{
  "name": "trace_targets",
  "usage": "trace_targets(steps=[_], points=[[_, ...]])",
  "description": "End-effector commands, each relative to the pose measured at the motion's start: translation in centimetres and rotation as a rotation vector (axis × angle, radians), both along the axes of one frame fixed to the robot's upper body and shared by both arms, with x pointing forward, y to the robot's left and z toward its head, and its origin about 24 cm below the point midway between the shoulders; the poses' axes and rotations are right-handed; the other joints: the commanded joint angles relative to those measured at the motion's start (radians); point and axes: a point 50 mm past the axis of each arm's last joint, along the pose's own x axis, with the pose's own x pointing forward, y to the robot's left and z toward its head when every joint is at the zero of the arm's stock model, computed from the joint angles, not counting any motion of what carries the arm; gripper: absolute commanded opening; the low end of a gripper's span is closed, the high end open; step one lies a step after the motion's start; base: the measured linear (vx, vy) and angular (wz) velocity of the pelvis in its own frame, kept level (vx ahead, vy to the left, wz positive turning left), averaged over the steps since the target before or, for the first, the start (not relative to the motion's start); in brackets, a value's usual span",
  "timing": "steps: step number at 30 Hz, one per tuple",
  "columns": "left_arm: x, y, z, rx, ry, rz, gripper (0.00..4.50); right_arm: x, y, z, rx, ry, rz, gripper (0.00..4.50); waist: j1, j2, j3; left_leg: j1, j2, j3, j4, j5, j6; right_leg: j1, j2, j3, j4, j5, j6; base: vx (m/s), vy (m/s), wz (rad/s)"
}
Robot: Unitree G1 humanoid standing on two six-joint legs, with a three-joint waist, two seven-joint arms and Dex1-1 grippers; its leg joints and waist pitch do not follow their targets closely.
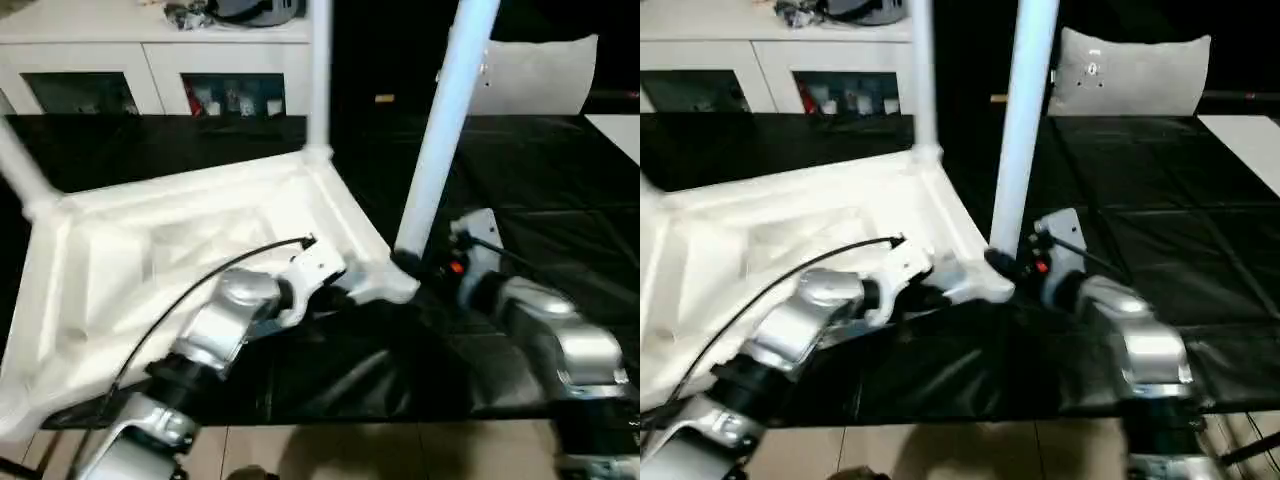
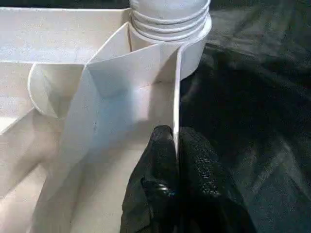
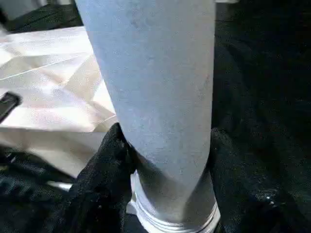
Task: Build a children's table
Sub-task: Rotate leg to tighten
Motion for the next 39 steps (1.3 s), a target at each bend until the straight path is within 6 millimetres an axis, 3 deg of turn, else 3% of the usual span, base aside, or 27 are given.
trace_targets(steps=[1, 7, 10, 15, 18, 19, 20, 22, 25, 32, 39], points=[[0.4, -1.5, 1.2, -0.05, -0.054, 0.028, 0.0, -0.7, 2.8, -2.0, 0.033, 0.087, 0.051, 2.3, 0.004, -0.011, -0.042, 0.014, 0.064, -0.032, -0.078, -0.152, 0.024, 0.031, -0.094, 0.049, -0.103, -0.16, -0.177, 0.0, 0.0, 0.0], [-0.3, -1.7, 1.3, -0.052, -0.07, -0.016, 0.0, -1.3, 3.3, -1.6, 0.057, 0.034, 0.088, 3.06, 0.001, -0.006, -0.046, 0.014, 0.071, -0.035, -0.081, -0.139, 0.032, 0.037, -0.091, 0.047, -0.094, -0.044, -0.189, 0.0, 0.0, 0.0], [-0.5, -0.9, 1.1, -0.04, -0.084, -0.056, 0.0, -1.5, 2.0, -1.1, 0.049, -0.018, 0.134, 3.27, 0.004, -0.008, -0.047, 0.011, 0.069, -0.032, -0.077, -0.115, 0.056, 0.041, -0.094, 0.047, -0.091, 0.022, -0.202, 0.0, 0.0, 0.0], [-1.1, 0.6, 1.0, -0.038, -0.12, -0.184, 0.0, -2.1, 0.1, 0.1, 0.011, -0.063, 0.297, 3.72, 0.008, -0.012, -0.044, 0.009, 0.067, -0.031, -0.074, -0.115, 0.083, 0.046, -0.096, 0.046, -0.095, 0.007, -0.201, 0.0, 0.0, 0.0], [-2.0, 1.9, 1.0, -0.013, -0.113, -0.316, 0.0, -2.6, -1.4, 0.8, -0.045, -0.065, 0.407, 4.06, 0.01, -0.011, -0.044, 0.01, 0.071, -0.029, -0.073, -0.107, 0.095, 0.042, -0.095, 0.046, -0.093, -0.019, -0.203, 0.0, 0.0, 0.0], [-2.0, 1.9, 1.0, -0.012, -0.112, -0.319, 0.0, -2.6, -1.4, 0.8, -0.046, -0.064, 0.409, 4.06, 0.012, -0.008, -0.044, 0.011, 0.072, -0.03, -0.073, -0.104, 0.096, 0.041, -0.095, 0.045, -0.093, -0.019, -0.204, 0.0, 0.0, 0.0], [-2.3, 2.4, 1.0, 0.006, -0.109, -0.37, 0.0, -2.9, -1.8, 1.1, -0.043, -0.063, 0.453, 4.06, 0.011, -0.014, -0.045, 0.011, 0.074, -0.029, -0.074, -0.099, 0.098, 0.041, -0.094, 0.044, -0.091, -0.008, -0.211, 0.0, 0.0, 0.0], [-2.5, 3.2, 1.1, 0.03, -0.092, -0.429, 0.0, -3.5, -2.2, 1.5, -0.031, -0.067, 0.558, 4.06, 0.018, -0.01, -0.046, 0.013, 0.076, -0.029, -0.072, -0.098, 0.108, 0.04, -0.096, 0.044, -0.087, 0.008, -0.221, 0.0, 0.0, 0.0], [-2.8, 4.0, 1.2, 0.061, -0.082, -0.493, 0.0, -4.5, -2.3, 1.7, -0.009, -0.037, 0.673, 3.73, 0.03, -0.013, -0.047, 0.015, 0.079, -0.026, -0.071, -0.096, 0.117, 0.036, -0.094, 0.043, -0.084, 0.026, -0.23, 0.0, 0.0, 0.0], [-3.4, 5.0, 1.1, 0.12, -0.045, -0.624, 0.0, -5.9, -2.6, 1.4, 0.025, 0.076, 0.817, 3.22, 0.055, -0.011, -0.046, 0.02, 0.082, -0.026, -0.073, -0.12, 0.091, 0.033, -0.098, 0.044, -0.084, -0.018, -0.235, 0.0, 0.0, 0.0], [-3.5, 4.9, 1.1, 0.124, -0.039, -0.675, 0.0, -6.1, -2.4, 1.2, 0.046, 0.093, 0.859, 2.46, 0.061, -0.012, -0.046, 0.019, 0.081, -0.026, -0.072, -0.12, 0.078, 0.032, -0.098, 0.043, -0.082, -0.022, -0.235, 0.0, 0.0, 0.0]])
